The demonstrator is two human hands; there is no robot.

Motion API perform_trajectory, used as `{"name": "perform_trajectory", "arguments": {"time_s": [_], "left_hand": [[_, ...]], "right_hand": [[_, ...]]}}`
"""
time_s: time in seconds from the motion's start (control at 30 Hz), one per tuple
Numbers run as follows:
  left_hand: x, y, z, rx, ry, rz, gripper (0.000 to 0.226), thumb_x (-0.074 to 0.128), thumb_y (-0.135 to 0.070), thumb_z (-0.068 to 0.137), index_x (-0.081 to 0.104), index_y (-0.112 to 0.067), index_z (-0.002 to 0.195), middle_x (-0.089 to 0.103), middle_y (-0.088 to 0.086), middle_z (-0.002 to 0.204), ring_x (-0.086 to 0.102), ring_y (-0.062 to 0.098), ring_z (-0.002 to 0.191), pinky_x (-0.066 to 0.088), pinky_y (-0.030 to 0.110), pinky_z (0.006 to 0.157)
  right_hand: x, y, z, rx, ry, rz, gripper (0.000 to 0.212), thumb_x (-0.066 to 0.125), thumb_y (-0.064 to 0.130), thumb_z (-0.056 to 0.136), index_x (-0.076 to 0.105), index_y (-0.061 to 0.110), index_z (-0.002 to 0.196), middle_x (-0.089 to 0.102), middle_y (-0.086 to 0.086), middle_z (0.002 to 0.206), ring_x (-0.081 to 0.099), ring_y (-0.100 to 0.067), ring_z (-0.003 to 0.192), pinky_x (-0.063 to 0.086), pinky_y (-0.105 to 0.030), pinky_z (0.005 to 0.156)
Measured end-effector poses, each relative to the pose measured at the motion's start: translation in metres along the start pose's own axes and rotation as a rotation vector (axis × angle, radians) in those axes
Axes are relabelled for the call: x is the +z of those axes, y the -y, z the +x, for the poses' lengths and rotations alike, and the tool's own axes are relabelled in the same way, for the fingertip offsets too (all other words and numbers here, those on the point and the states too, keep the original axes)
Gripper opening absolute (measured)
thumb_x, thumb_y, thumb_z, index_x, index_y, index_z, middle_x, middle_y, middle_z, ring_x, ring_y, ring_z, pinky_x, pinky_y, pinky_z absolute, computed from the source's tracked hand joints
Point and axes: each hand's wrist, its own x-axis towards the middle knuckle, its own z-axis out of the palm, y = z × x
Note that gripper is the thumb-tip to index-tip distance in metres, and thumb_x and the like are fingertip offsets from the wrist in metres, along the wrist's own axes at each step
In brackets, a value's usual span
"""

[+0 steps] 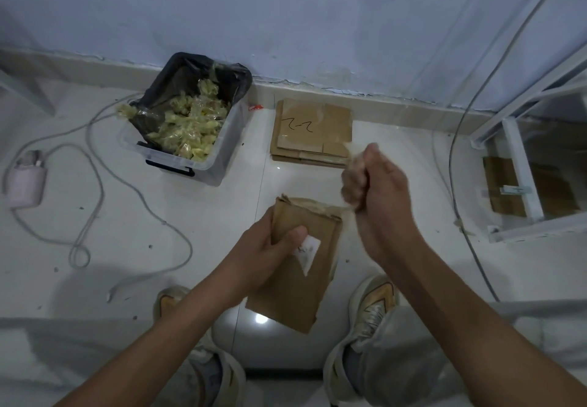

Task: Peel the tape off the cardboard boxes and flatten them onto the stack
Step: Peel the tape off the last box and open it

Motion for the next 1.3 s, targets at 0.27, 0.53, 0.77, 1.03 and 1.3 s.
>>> {"name": "perform_trajectory", "arguments": {"time_s": [0.27, 0.53, 0.77, 1.03, 1.3], "left_hand": [[-0.007, -0.002, 0.008, 0.048, -0.16, 0.06, 0.088, 0.069, -0.071, 0.081, 0.025, -0.046, 0.154, 0.046, -0.016, 0.147, 0.052, 0.008, 0.126, 0.046, 0.034, 0.104], [0.01, -0.009, 0.002, 0.27, -0.316, 0.43, 0.104, 0.08, -0.067, 0.065, 0.028, -0.047, 0.152, 0.019, -0.014, 0.159, 0.043, 0.01, 0.134, 0.053, 0.033, 0.097], [-0.025, -0.002, 0.012, 0.136, -0.451, 0.407, 0.065, 0.075, -0.065, 0.074, 0.052, -0.045, 0.131, 0.035, -0.009, 0.145, 0.05, 0.01, 0.113, 0.053, 0.032, 0.088], [-0.036, -0.011, 0.015, 0.06, -0.509, 0.454, 0.069, 0.06, -0.087, 0.069, 0.053, -0.048, 0.125, 0.046, -0.007, 0.134, 0.057, 0.017, 0.109, 0.056, 0.037, 0.084], [-0.023, -0.017, 0.007, 0.119, -0.503, 0.606, 0.089, 0.042, -0.096, 0.062, 0.051, -0.044, 0.134, 0.043, -0.003, 0.145, 0.062, 0.022, 0.113, 0.06, 0.041, 0.085]], "right_hand": [[-0.001, 0.002, 0.01, 0.179, 0.064, 0.132, 0.043, 0.037, 0.041, 0.113, 0.049, 0.019, 0.078, 0.049, -0.001, 0.067, 0.046, -0.013, 0.061, 0.041, -0.025, 0.057], [0.003, -0.005, -0.003, 0.377, 0.076, 0.39, 0.036, 0.036, 0.041, 0.113, 0.057, 0.019, 0.094, 0.056, -0.001, 0.075, 0.057, -0.014, 0.068, 0.05, -0.028, 0.066], [-0.005, -0.001, 0.004, 0.164, -0.013, -0.035, 0.026, 0.051, 0.026, 0.109, 0.068, 0.015, 0.092, 0.071, -0.004, 0.096, 0.066, -0.016, 0.091, 0.054, -0.028, 0.073], [0.006, -0.023, -0.005, -0.516, -0.112, -1.016, 0.016, 0.065, 0.039, 0.102, 0.065, 0.028, 0.09, 0.069, 0.018, 0.084, 0.066, 0.0, 0.074, 0.043, -0.007, 0.065], [0.015, -0.032, -0.002, -0.49, 0.045, -0.82, 0.015, 0.072, 0.03, 0.098, 0.069, 0.02, 0.087, 0.075, 0.01, 0.103, 0.069, -0.002, 0.096, 0.058, -0.018, 0.072]]}}
